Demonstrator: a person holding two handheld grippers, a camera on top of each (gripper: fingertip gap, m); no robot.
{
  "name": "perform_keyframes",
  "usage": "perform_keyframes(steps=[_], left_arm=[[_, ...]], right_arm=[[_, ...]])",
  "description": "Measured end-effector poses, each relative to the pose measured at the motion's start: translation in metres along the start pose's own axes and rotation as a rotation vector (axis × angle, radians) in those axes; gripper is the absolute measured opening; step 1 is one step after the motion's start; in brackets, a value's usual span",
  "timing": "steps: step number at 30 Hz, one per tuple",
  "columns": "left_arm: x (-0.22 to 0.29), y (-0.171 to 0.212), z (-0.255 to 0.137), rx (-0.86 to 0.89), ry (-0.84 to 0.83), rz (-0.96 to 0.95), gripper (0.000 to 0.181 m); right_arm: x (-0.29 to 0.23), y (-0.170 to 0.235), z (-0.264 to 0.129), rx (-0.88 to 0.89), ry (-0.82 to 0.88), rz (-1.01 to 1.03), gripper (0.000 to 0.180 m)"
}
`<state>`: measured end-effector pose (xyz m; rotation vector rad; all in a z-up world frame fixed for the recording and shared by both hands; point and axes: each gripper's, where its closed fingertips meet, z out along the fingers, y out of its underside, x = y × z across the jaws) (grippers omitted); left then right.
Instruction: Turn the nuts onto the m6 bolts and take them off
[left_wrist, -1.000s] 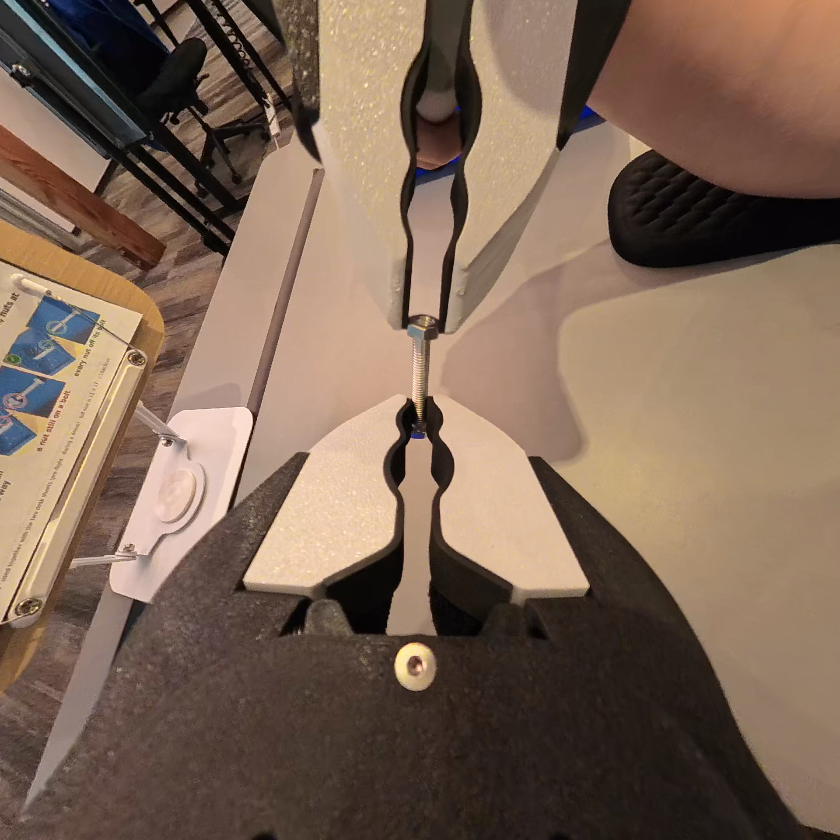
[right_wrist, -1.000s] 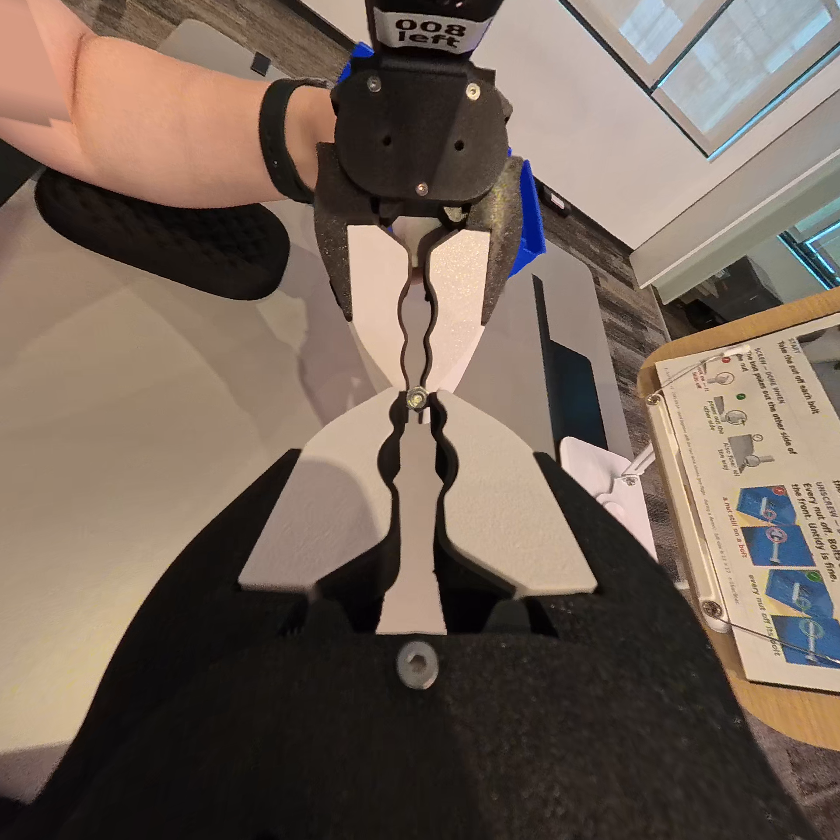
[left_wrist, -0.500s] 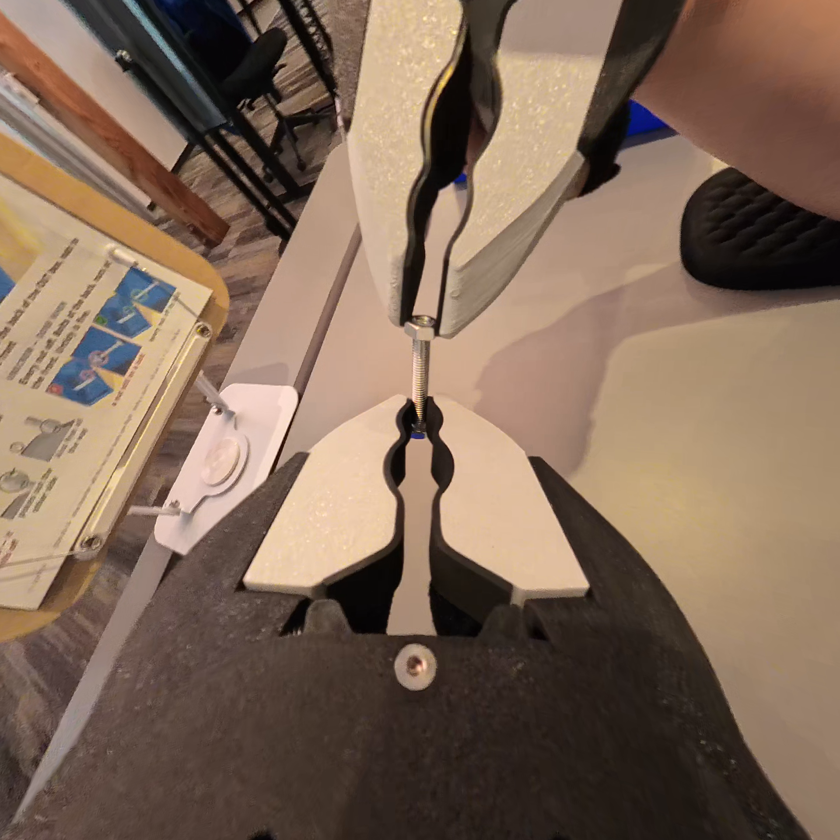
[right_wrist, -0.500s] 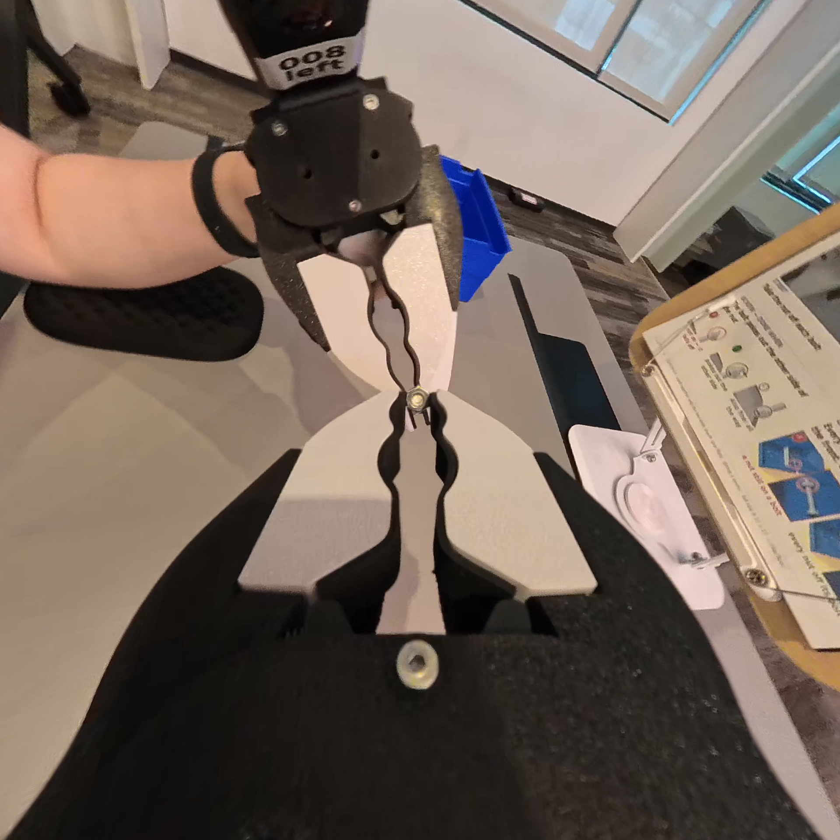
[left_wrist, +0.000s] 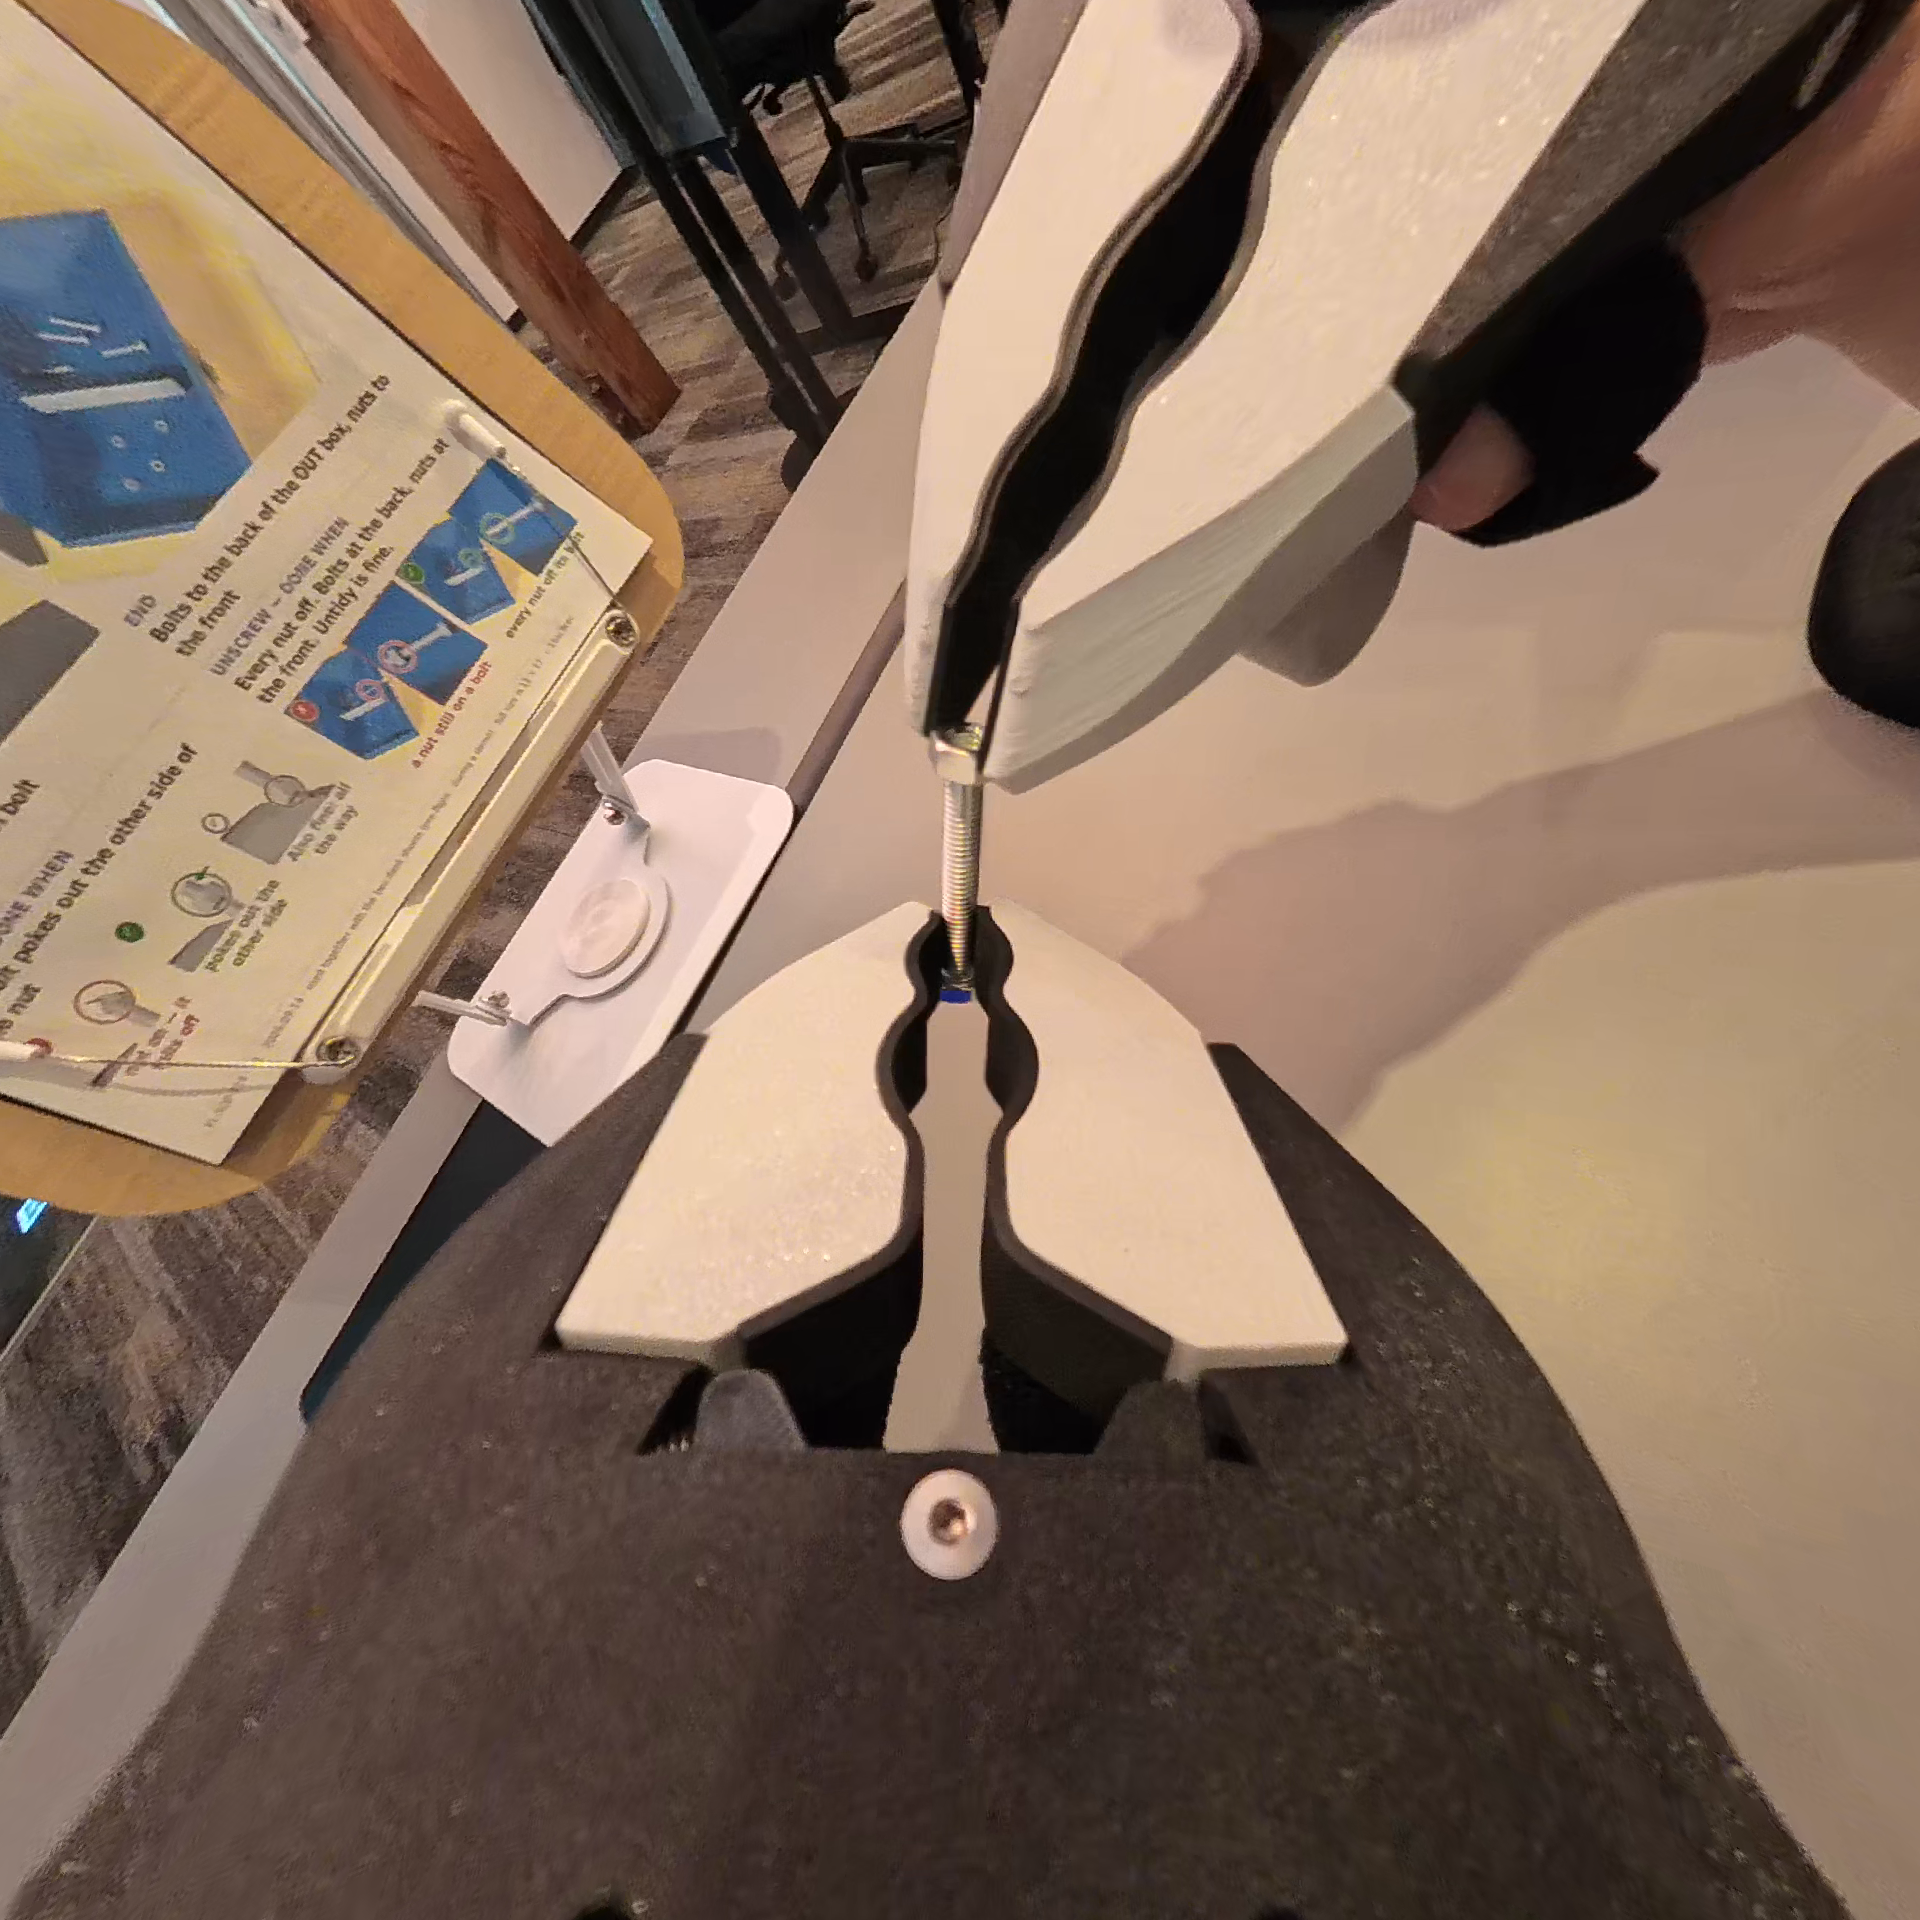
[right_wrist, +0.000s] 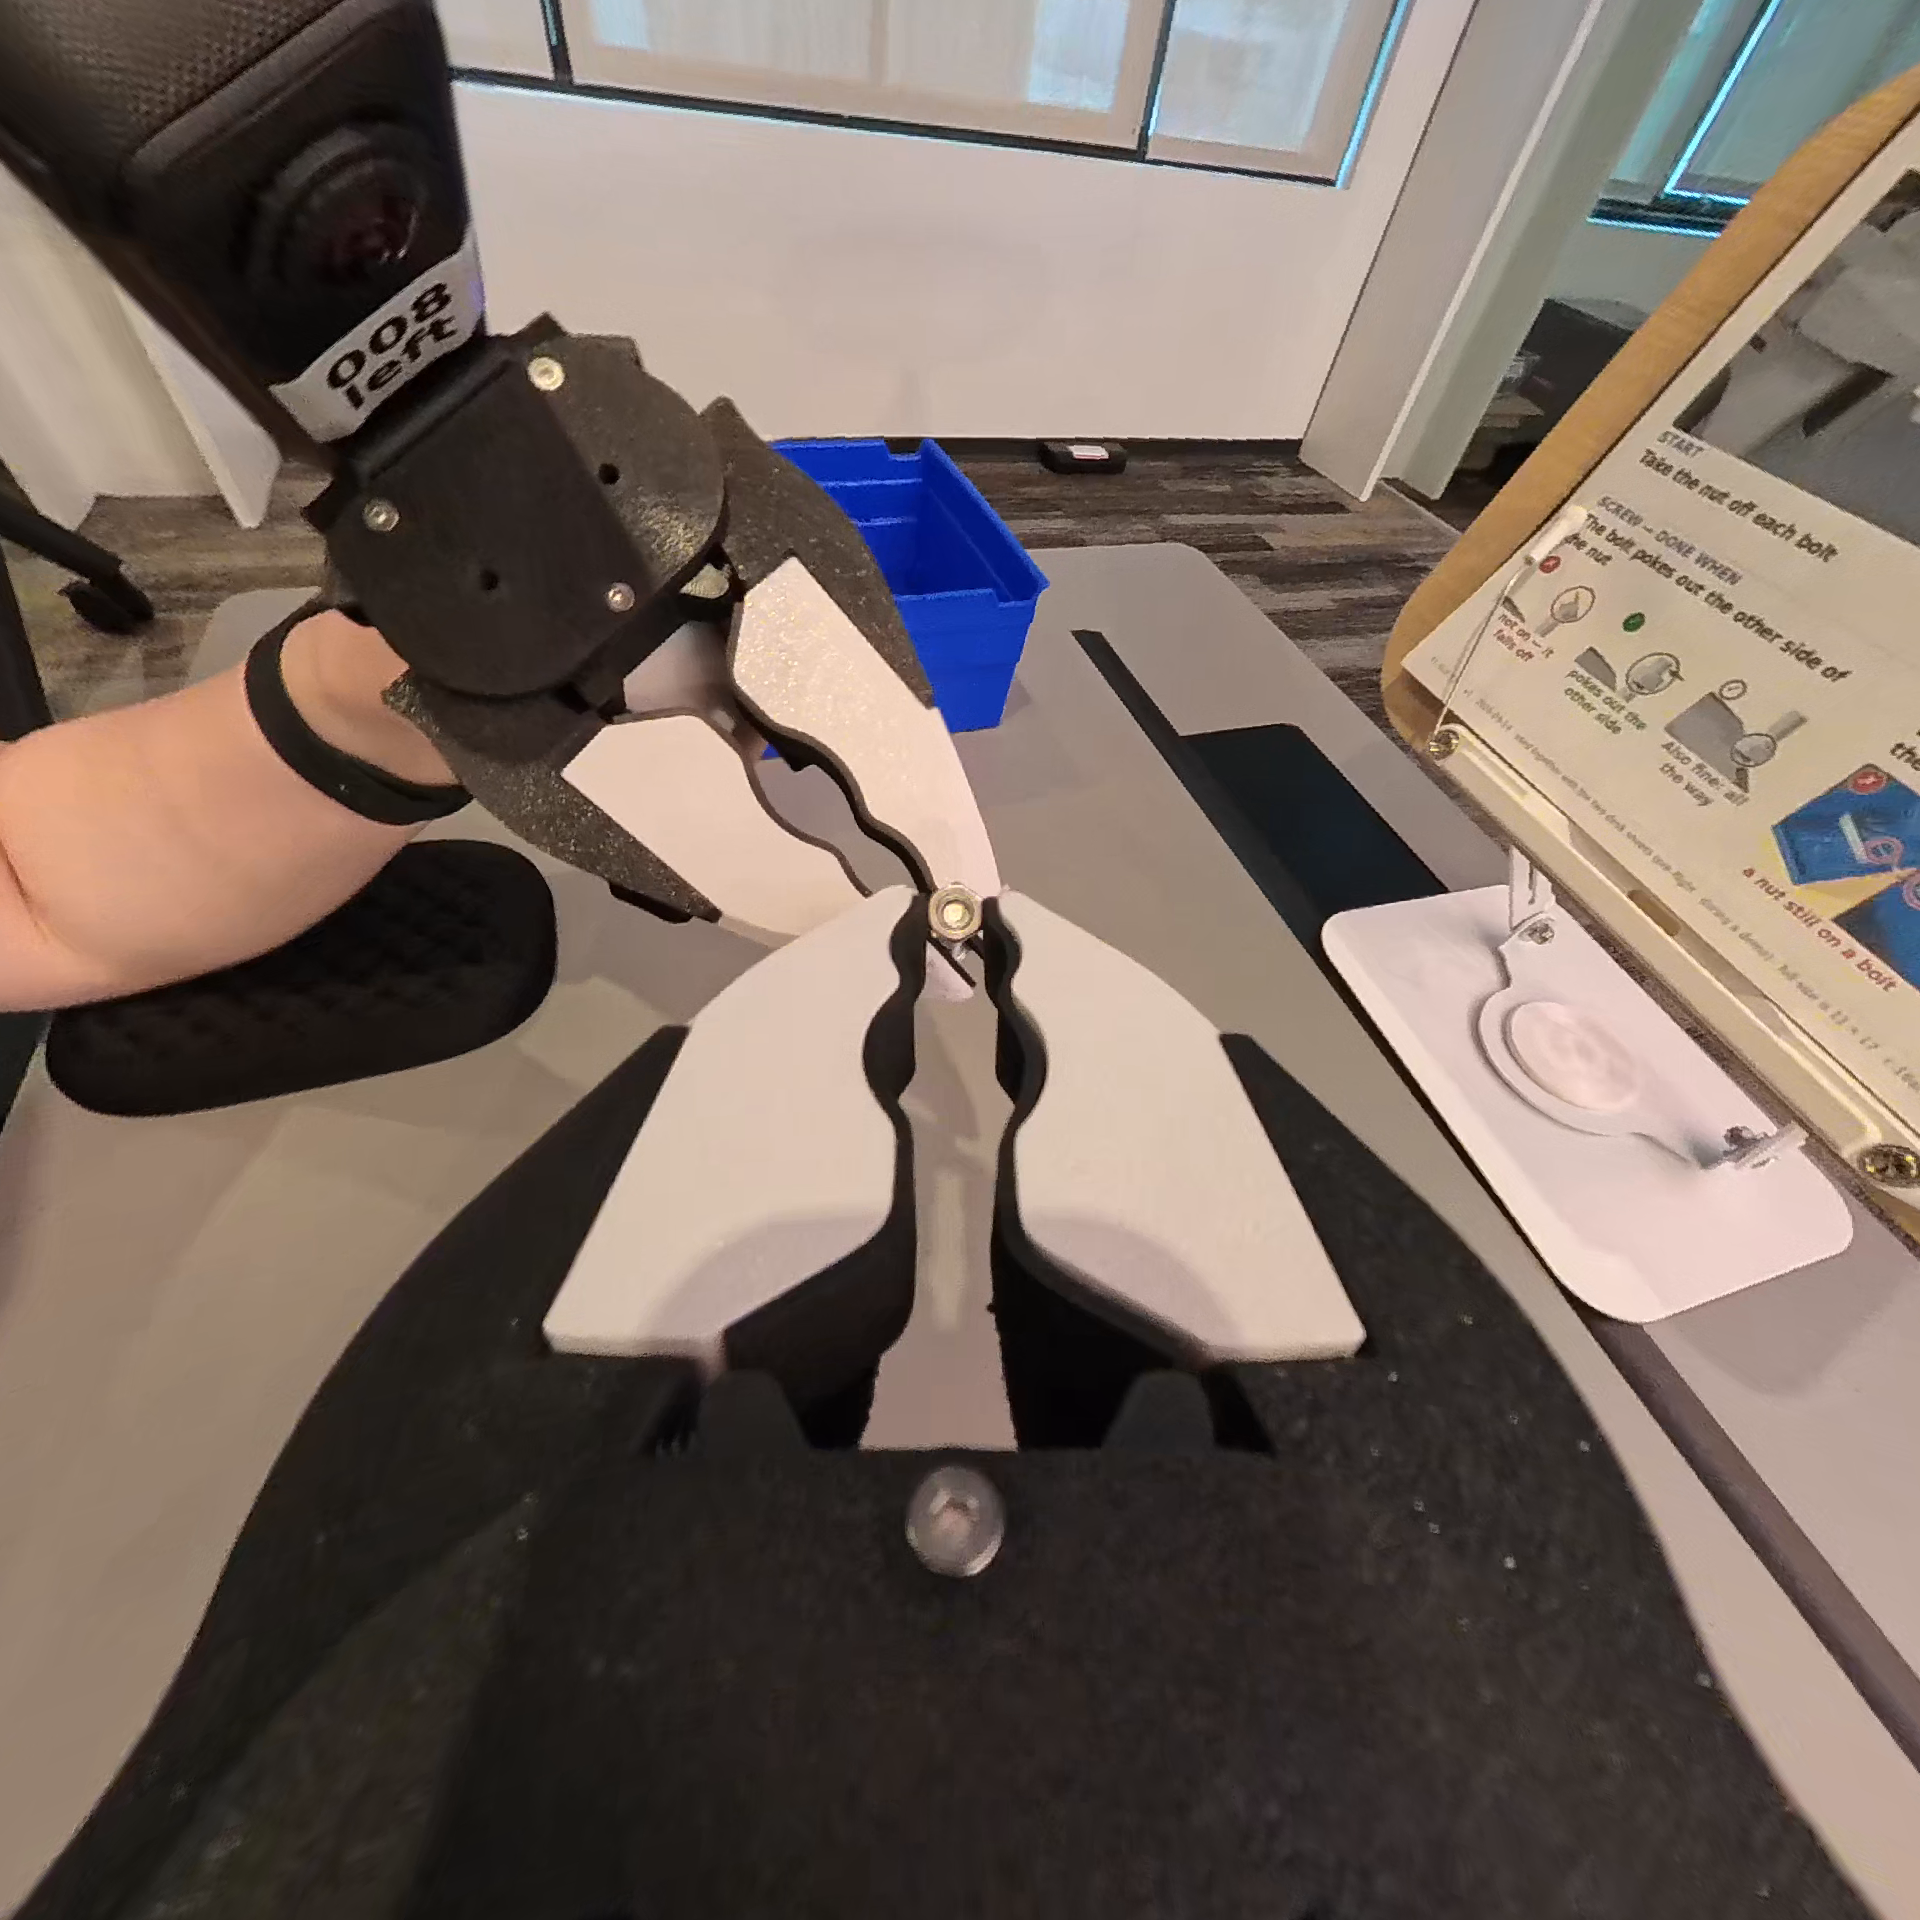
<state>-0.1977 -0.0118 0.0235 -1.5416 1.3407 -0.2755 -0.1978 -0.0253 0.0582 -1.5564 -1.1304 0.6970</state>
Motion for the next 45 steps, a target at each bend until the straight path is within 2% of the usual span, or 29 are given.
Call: perform_keyframes(steps=[10, 21, 39, 45], left_arm=[[-0.016, -0.001, -0.005, -0.061, -0.168, -0.030, 0.005], [-0.021, 0.001, -0.005, -0.097, -0.242, -0.024, 0.005], [-0.012, -0.005, -0.005, -0.044, -0.155, -0.077, 0.005], [-0.012, -0.008, -0.008, -0.020, -0.141, -0.091, 0.005]], right_arm=[[0.008, -0.011, 0.006, 0.070, 0.111, 0.114, 0.010], [0.011, -0.011, 0.008, 0.094, 0.154, 0.234, 0.010], [0.008, -0.009, 0.012, 0.070, 0.159, 0.166, 0.011], [0.008, -0.011, 0.012, 0.072, 0.170, 0.134, 0.018]])
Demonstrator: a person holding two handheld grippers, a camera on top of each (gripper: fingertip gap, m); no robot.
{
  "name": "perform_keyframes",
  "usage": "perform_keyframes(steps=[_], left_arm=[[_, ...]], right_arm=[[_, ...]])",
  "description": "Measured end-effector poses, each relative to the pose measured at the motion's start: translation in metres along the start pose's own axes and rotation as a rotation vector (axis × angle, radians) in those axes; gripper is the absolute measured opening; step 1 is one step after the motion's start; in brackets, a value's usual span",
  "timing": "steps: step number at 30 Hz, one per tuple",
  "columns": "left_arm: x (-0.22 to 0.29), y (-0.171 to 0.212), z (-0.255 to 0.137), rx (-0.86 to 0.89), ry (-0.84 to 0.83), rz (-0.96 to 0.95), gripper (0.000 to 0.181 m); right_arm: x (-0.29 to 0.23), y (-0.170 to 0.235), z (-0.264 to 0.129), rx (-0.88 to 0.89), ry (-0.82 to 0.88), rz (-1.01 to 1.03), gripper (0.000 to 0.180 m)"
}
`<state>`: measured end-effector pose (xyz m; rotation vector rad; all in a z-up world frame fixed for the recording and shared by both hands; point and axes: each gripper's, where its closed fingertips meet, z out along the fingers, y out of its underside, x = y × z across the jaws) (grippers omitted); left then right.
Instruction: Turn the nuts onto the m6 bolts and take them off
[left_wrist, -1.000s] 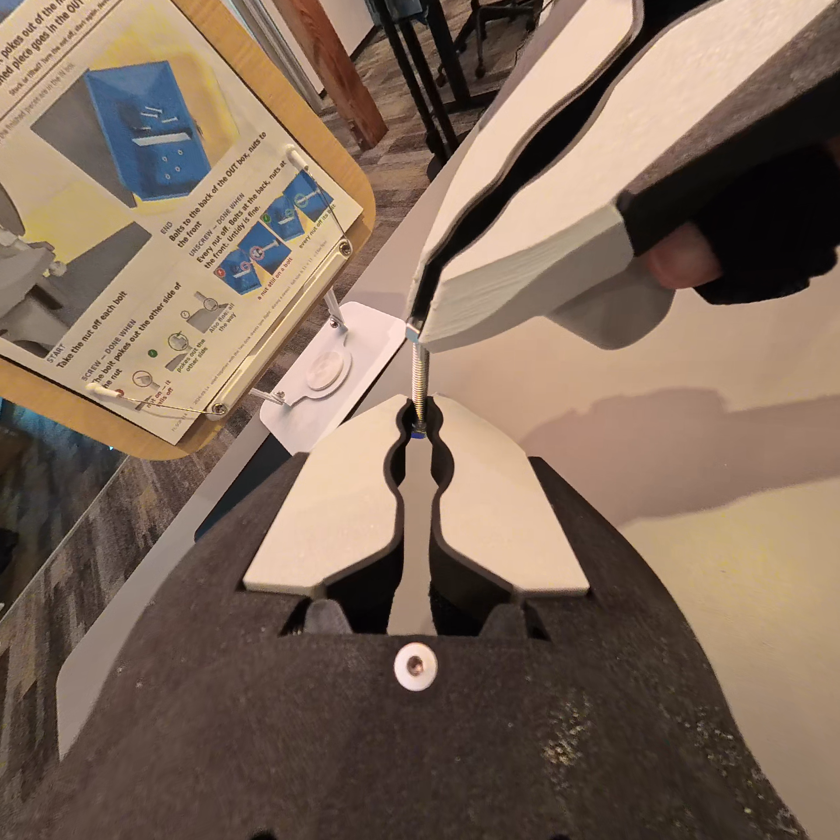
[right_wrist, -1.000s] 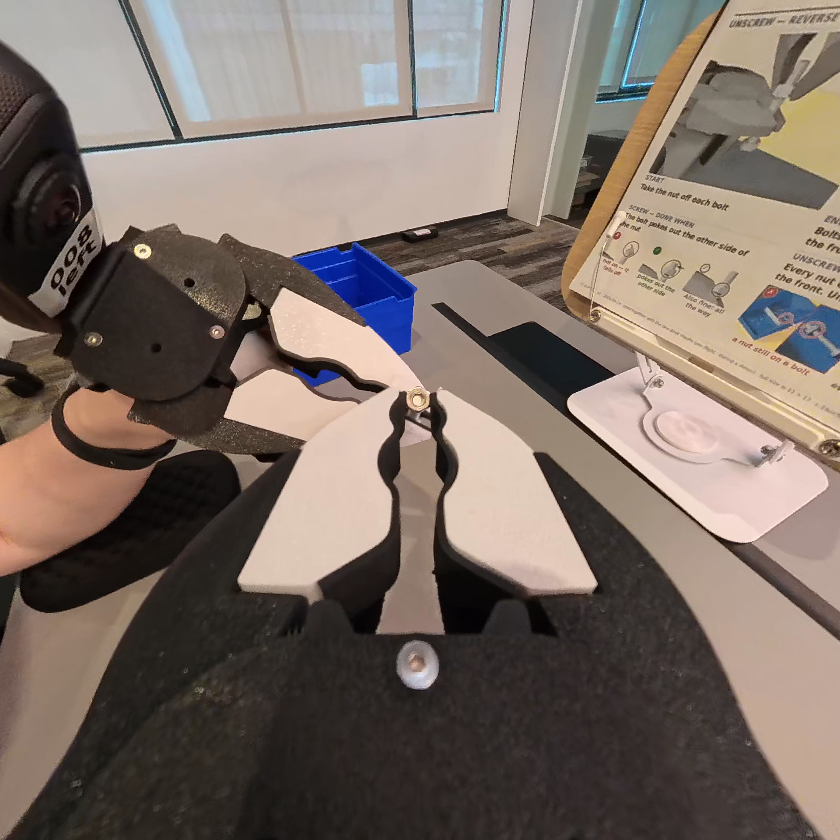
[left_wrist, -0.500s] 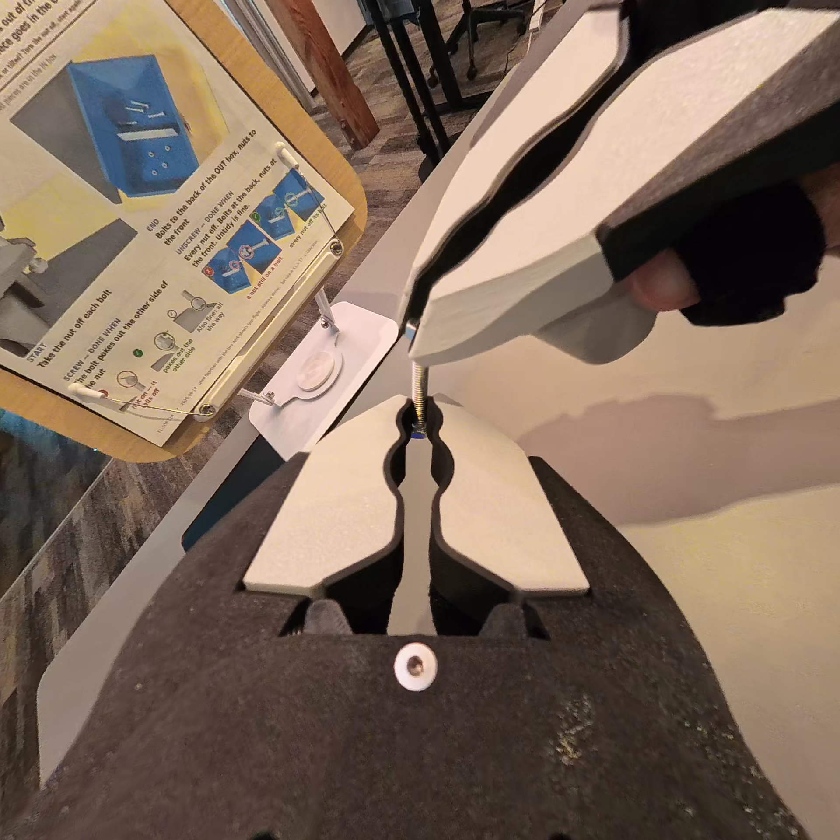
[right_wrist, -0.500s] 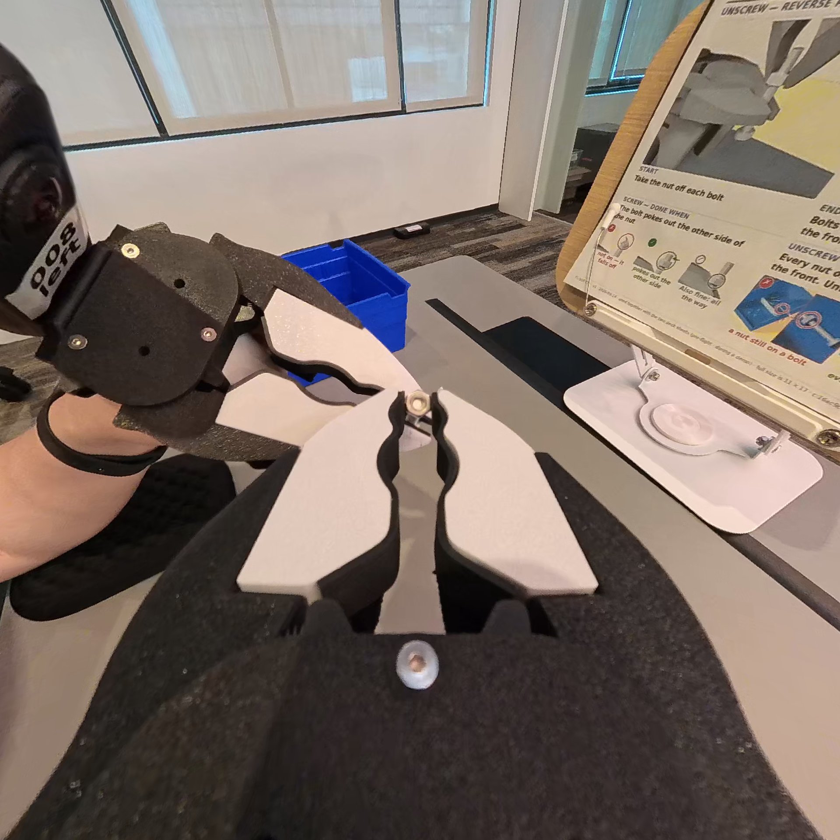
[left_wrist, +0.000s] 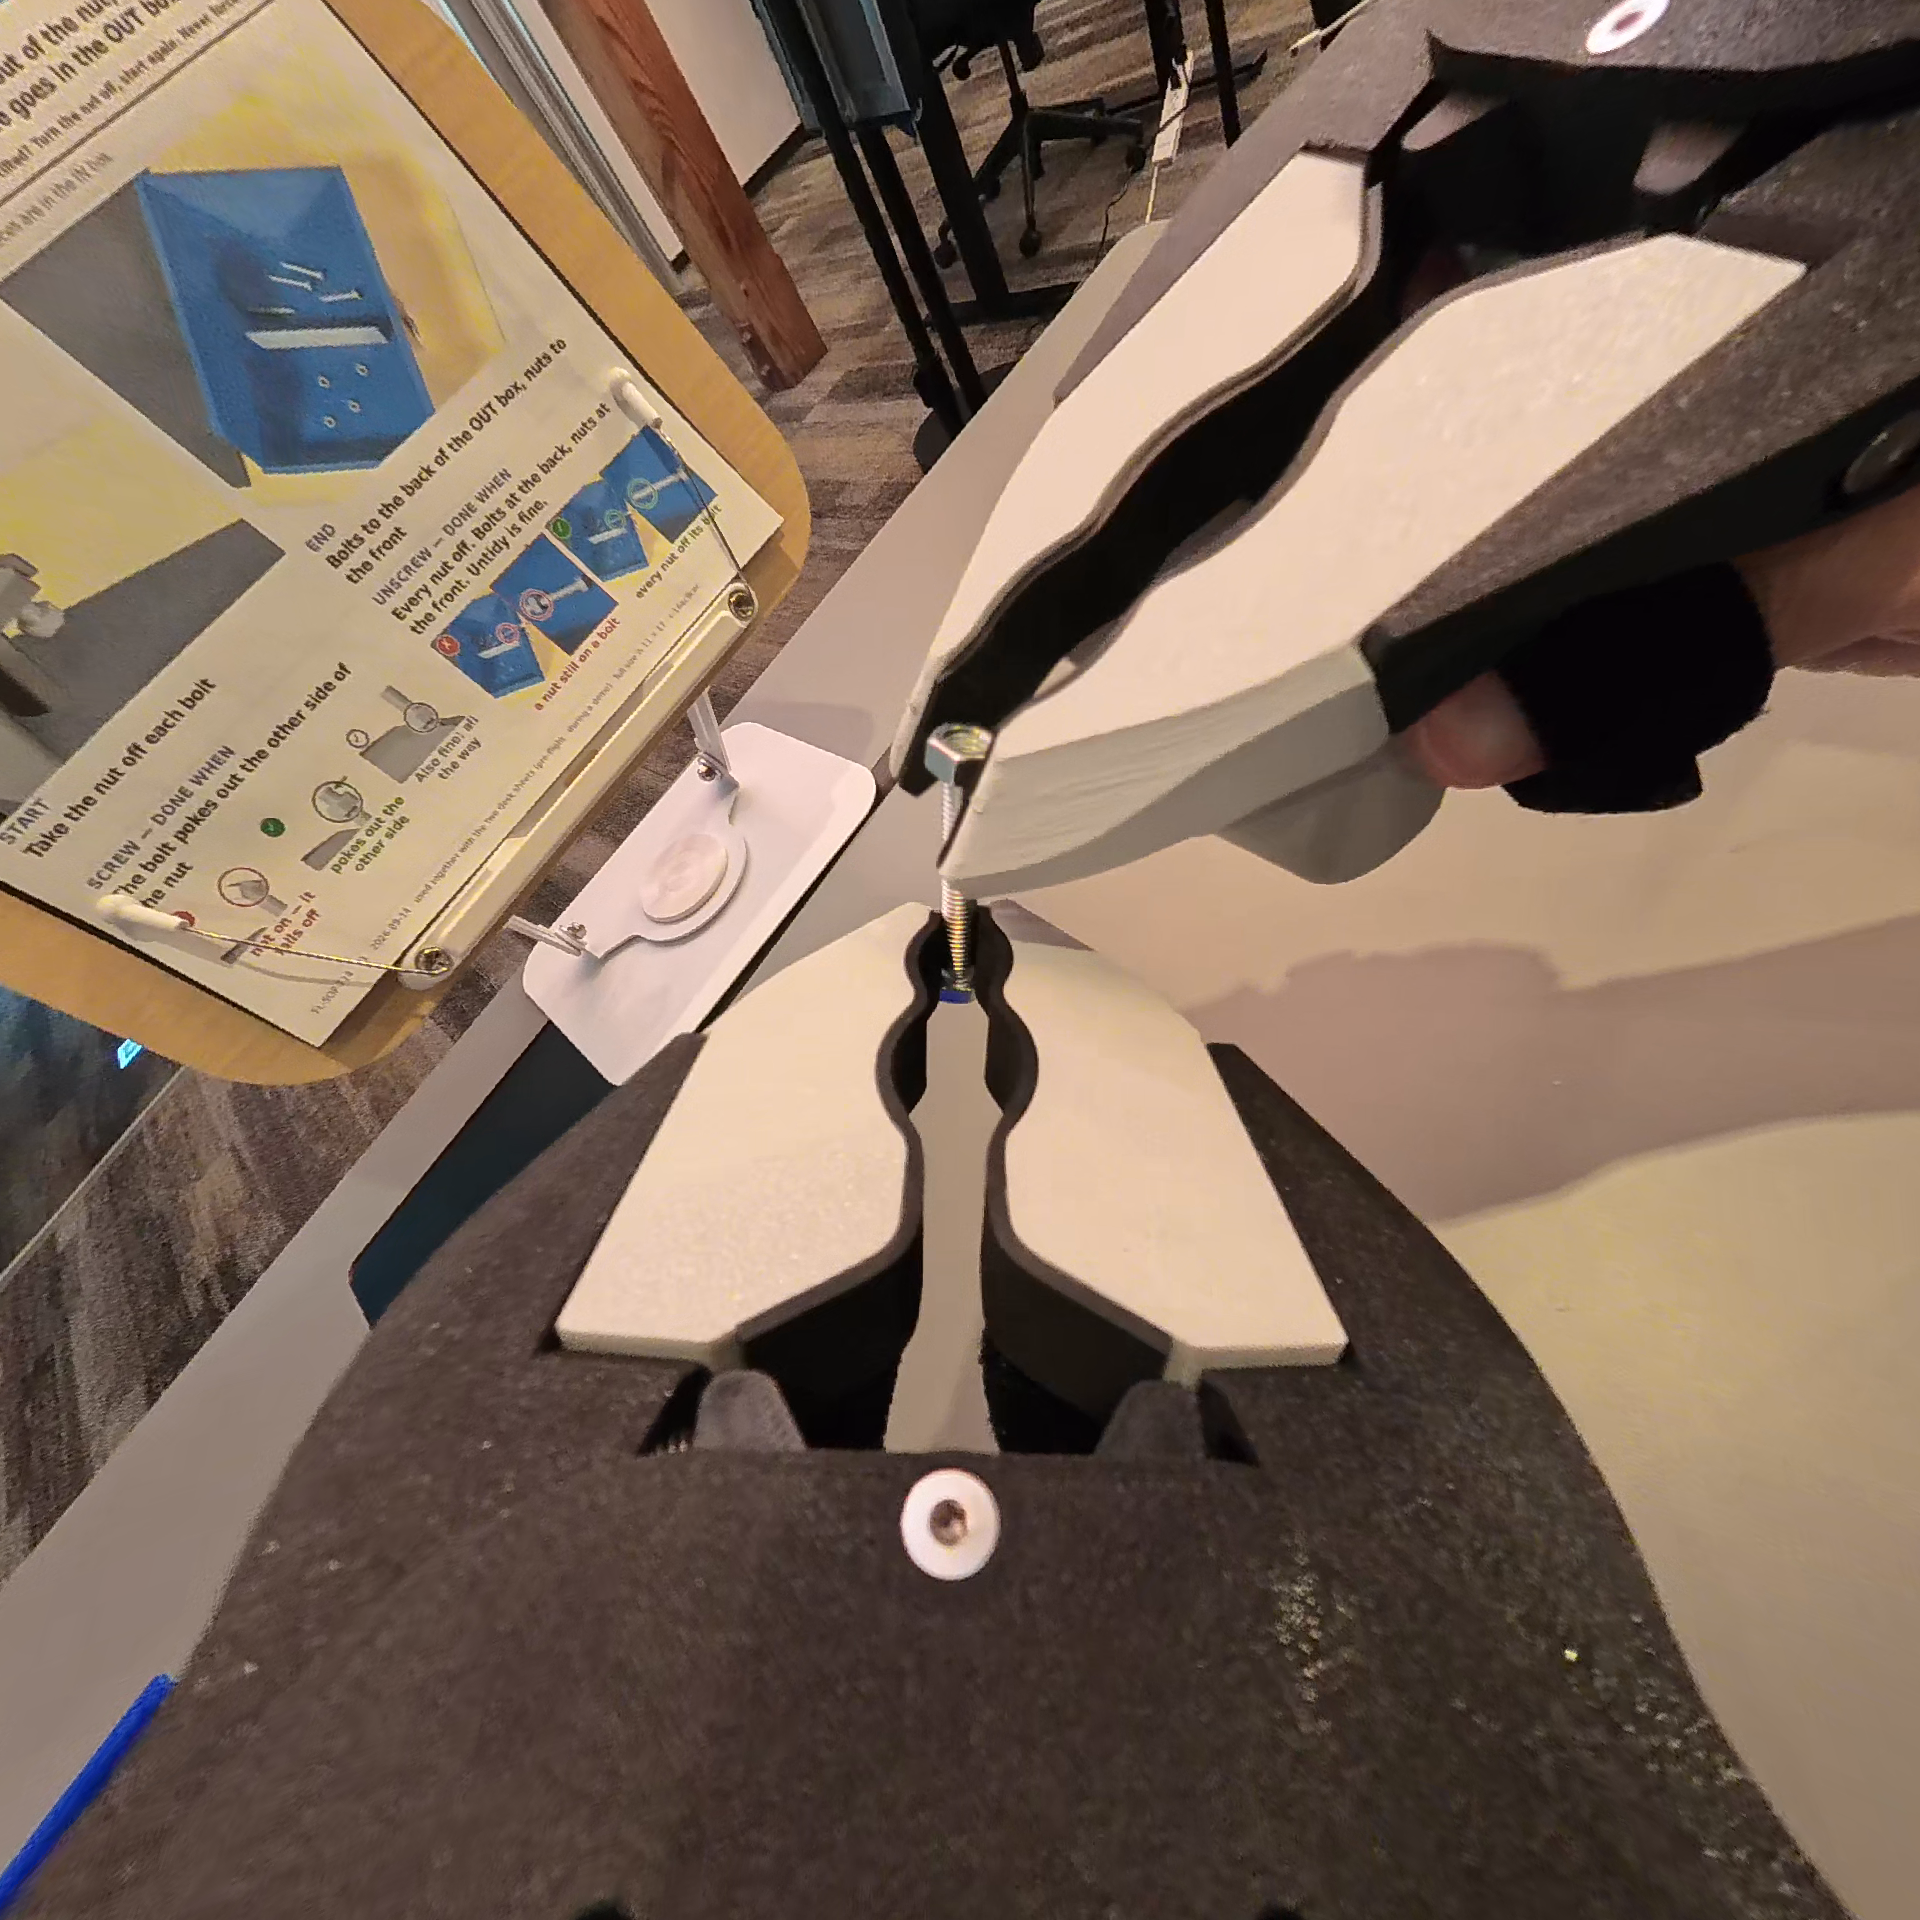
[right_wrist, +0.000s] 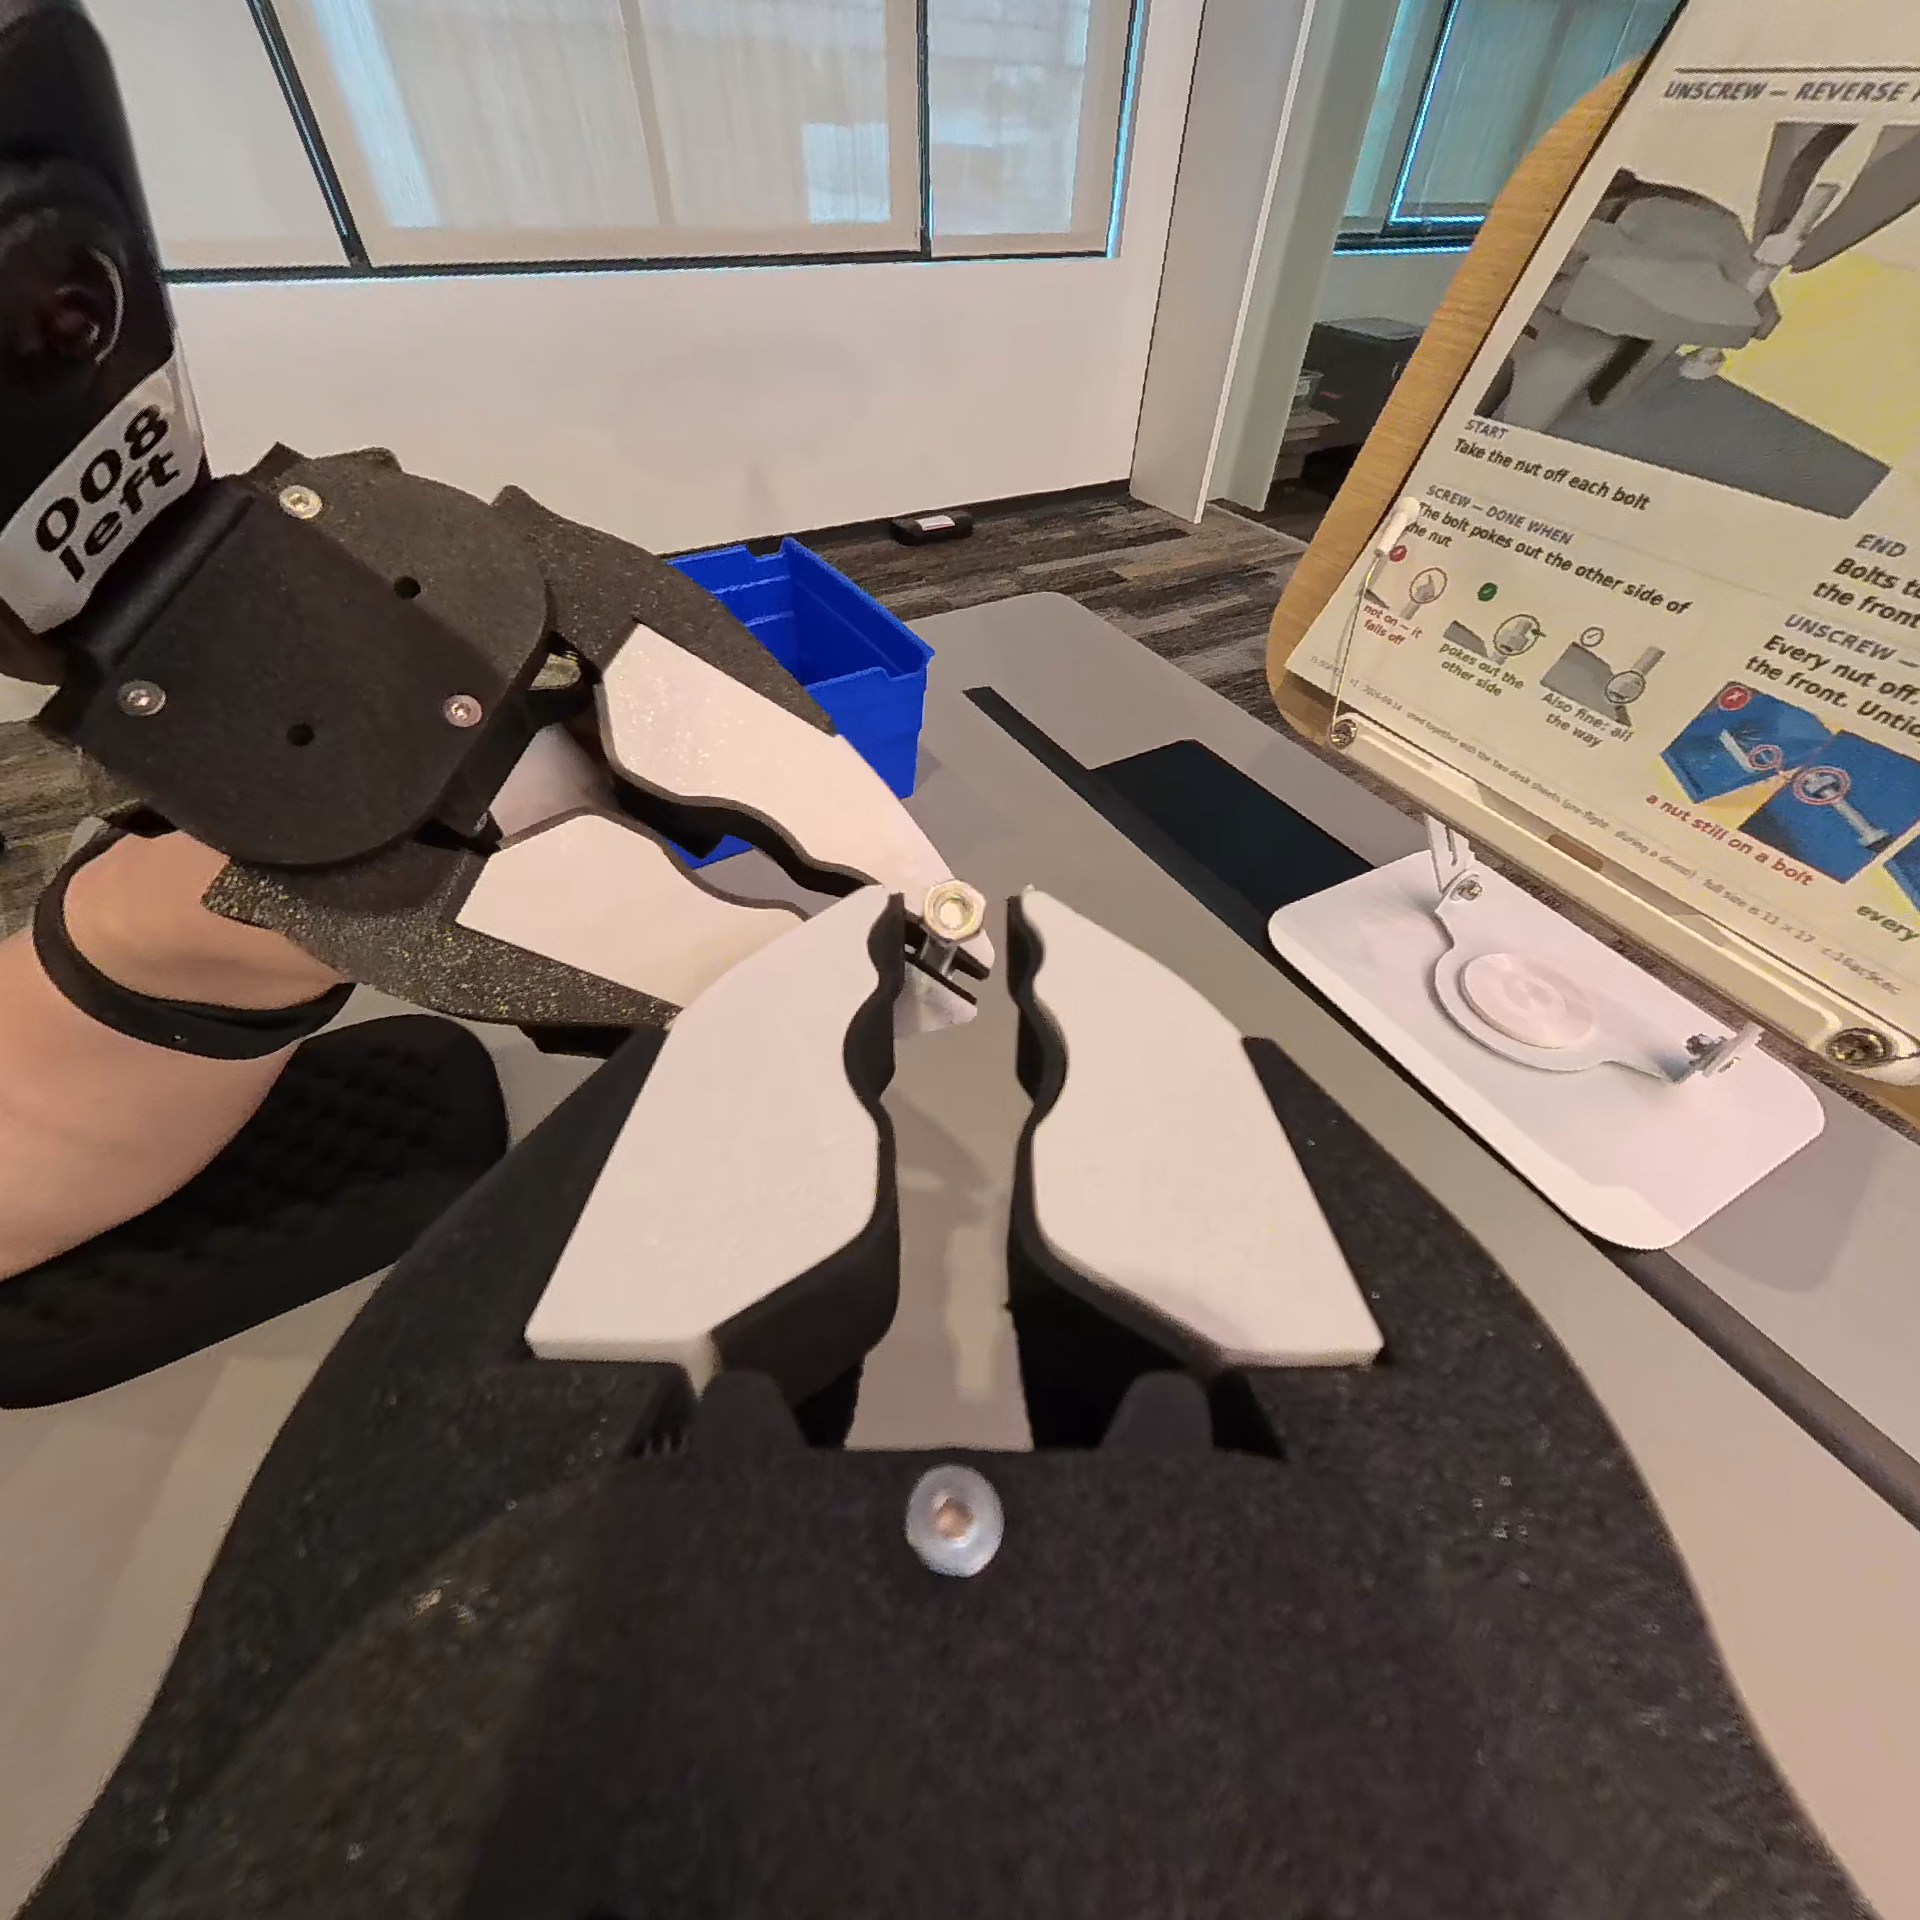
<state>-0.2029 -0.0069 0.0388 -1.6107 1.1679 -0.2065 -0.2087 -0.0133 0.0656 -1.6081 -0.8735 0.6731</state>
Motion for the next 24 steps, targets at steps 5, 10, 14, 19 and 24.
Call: perform_keyframes(steps=[5, 10, 14, 19, 24], left_arm=[[0.000, -0.002, -0.002, 0.021, 0.028, -0.020, 0.005], [0.008, -0.008, -0.011, 0.090, 0.179, -0.099, 0.005], [0.027, -0.014, -0.020, 0.140, 0.360, -0.116, 0.005], [0.048, -0.021, -0.028, 0.190, 0.528, -0.147, 0.005], [0.059, -0.025, -0.032, 0.208, 0.603, -0.156, 0.005]], right_arm=[[-0.001, -0.003, -0.001, 0.007, 0.004, -0.048, 0.029], [-0.008, -0.011, -0.017, 0.014, -0.060, -0.199, 0.041], [-0.023, -0.015, -0.036, 0.061, -0.195, -0.341, 0.043], [-0.033, -0.006, -0.045, 0.045, -0.253, -0.463, 0.038], [-0.041, -0.014, -0.050, 0.113, -0.290, -0.471, 0.036]])
